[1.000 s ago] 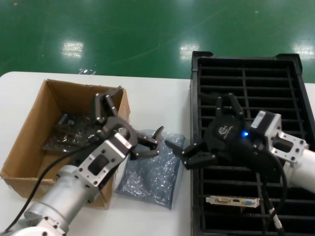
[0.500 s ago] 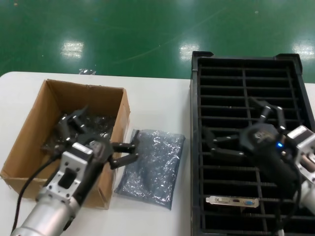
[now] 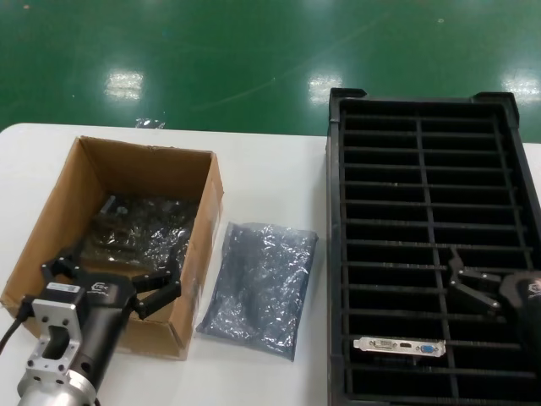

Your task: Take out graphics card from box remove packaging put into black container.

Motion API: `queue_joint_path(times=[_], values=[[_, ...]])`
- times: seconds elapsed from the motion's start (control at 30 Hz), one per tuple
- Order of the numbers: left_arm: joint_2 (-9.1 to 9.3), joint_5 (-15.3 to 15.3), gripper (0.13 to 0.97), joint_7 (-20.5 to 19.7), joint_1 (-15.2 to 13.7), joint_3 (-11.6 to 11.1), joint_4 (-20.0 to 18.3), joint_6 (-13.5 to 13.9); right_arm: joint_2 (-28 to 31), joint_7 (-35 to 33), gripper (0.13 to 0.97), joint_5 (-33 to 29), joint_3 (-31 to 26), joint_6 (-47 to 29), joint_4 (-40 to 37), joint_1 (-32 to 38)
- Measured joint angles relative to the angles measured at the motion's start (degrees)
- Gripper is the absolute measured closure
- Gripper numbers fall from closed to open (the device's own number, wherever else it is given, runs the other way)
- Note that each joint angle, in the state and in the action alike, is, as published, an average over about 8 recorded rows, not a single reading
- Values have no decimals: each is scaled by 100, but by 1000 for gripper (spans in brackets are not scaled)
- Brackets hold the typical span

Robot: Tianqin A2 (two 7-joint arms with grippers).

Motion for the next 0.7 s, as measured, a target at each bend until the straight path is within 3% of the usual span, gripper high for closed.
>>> queue_joint_path(times=[0.17,0.7], values=[[-13,-222,132,54,55,-25,45,-98,-50,-43,129,38,89,182,15,-145],[-14,-236,132,57,59,-27,48,-104,-54,-45,129,40,94,193,16,-154]])
